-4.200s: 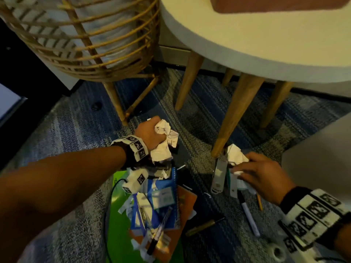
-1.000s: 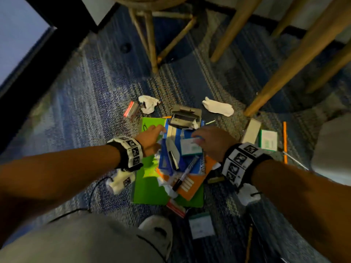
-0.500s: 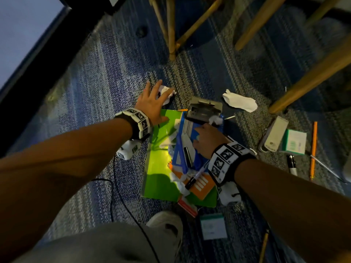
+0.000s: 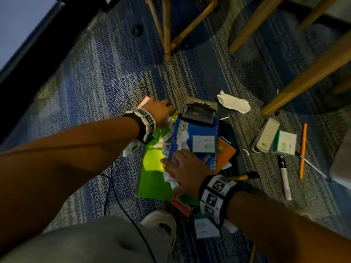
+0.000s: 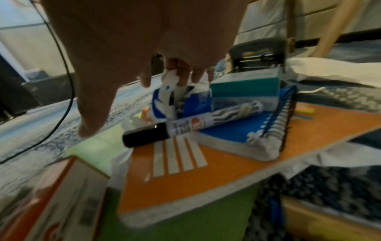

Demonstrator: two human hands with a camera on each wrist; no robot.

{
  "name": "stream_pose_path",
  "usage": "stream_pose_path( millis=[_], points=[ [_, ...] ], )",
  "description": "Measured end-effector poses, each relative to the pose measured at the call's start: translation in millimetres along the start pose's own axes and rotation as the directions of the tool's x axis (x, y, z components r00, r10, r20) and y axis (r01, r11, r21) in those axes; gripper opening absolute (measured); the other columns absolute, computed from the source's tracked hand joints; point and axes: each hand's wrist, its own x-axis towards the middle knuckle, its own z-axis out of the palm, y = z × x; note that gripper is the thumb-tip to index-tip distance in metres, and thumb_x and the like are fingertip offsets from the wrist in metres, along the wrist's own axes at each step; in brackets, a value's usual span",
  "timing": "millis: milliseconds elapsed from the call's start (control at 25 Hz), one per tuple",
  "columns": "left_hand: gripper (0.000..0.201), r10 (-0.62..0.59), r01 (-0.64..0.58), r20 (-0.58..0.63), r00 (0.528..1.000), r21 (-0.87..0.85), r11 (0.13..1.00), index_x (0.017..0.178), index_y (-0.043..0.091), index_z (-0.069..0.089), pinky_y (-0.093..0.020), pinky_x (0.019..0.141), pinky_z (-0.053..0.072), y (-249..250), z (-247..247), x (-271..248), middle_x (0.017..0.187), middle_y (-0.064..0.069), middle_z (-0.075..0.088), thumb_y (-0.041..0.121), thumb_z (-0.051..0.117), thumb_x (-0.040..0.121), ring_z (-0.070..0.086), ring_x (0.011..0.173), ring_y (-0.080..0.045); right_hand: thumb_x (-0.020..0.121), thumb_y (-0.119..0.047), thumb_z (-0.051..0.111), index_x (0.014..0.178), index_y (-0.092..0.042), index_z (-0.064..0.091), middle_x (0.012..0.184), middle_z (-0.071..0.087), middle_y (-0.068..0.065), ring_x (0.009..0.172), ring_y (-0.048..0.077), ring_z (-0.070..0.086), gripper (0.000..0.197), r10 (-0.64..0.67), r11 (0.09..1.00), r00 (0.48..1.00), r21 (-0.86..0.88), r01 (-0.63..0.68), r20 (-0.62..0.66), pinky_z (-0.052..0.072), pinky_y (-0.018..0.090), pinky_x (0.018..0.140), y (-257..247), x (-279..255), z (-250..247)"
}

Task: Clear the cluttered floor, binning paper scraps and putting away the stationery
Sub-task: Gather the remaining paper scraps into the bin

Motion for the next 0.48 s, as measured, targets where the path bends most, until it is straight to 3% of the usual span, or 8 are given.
stream_pose_path(
  millis=[120,280,360,480],
  points=[
    [0.039,-0.035,0.028,-0.044,0.998,-0.142,0.989,0.110,0.008,0.055,-0.038,0.074,0.041,10.8,7.2,-8.9,0.104,-0.018,0.058,0.029,0.064,0.078,0.057,0.092,-0.037,0.054,-0.046,0.079,0.124,-0.017,0.052,0.109,0.041,0.012,0.098,0.033,0.041,0.081,0.081,0.982,0.997,-0.170,-0.081,-0.007,0.040,0.047,0.096,-2.9,3.8,18.3],
    [0.023,-0.023,-0.009,-0.091,0.996,-0.342,0.940,0.085,0.007,0.060,-0.042,0.064,0.045,15.3,25.4,-21.0,0.089,-0.021,0.054,0.016,0.060,0.064,0.056,0.072,-0.040,0.063,-0.029,0.077,0.121,-0.014,0.055,0.098,0.050,0.010,0.087,0.030,0.050,0.064,0.159,0.985,0.964,-0.032,-0.169,-0.211,0.051,0.037,0.075,6.0,-3.3,16.2],
    [0.037,-0.054,0.023,-0.064,0.996,-0.422,0.906,0.097,0.010,0.060,-0.045,0.067,0.046,20.3,42.2,-25.8,0.099,-0.019,0.051,0.017,0.057,0.062,0.054,0.079,-0.039,0.066,-0.024,0.073,0.113,-0.009,0.055,0.094,0.051,0.012,0.084,0.031,0.052,0.053,0.171,0.985,0.941,0.083,-0.153,-0.292,0.049,0.038,0.070,19.4,-13.8,2.1],
    [0.061,-0.170,0.156,0.012,0.985,-0.465,0.871,0.134,0.017,0.049,-0.043,0.085,0.043,38.6,49.5,-32.5,0.127,-0.017,0.040,0.018,0.066,0.076,0.044,0.107,-0.040,0.075,-0.028,0.049,0.107,-0.003,0.060,0.092,0.052,0.015,0.081,0.032,0.052,0.042,0.247,0.969,0.915,0.105,-0.225,-0.320,0.048,0.036,0.069,48.7,-29.4,-19.5]
  ],
)
